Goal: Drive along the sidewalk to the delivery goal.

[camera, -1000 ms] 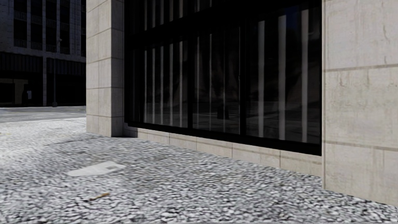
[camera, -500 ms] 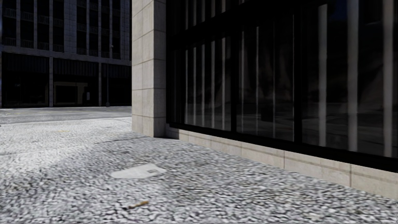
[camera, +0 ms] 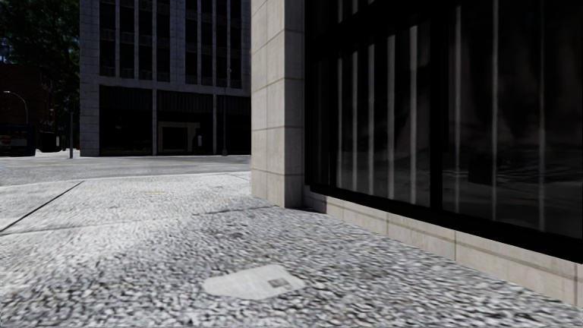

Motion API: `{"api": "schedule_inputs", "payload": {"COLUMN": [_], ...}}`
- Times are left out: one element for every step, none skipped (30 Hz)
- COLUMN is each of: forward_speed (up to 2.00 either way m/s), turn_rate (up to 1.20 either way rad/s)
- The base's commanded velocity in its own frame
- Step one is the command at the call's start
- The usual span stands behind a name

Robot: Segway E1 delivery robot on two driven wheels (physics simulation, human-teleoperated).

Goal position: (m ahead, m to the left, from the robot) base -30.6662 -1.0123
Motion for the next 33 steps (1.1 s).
{"api": "schedule_inputs", "payload": {"forward_speed": [1.22, 1.22, 1.22, 1.22, 1.22, 1.22, 1.22, 1.22, 1.23, 1.24, 1.24, 1.27, 1.29, 1.29, 1.30, 1.30, 1.30, 1.30, 1.30, 1.30, 1.31, 1.31, 1.31, 1.31, 1.31, 1.32, 1.32, 1.32, 1.32, 1.32, 1.33, 1.33, 1.35], "turn_rate": [0.54, 0.54, 0.54, 0.54, 0.54, 0.54, 0.54, 0.54, 0.54, 0.55, 0.55, 0.55, 0.55, 0.55, 0.55, 0.55, 0.55, 0.55, 0.55, 0.55, 0.55, 0.55, 0.55, 0.55, 0.55, 0.55, 0.55, 0.55, 0.55, 0.55, 0.55, 0.55, 0.55]}}
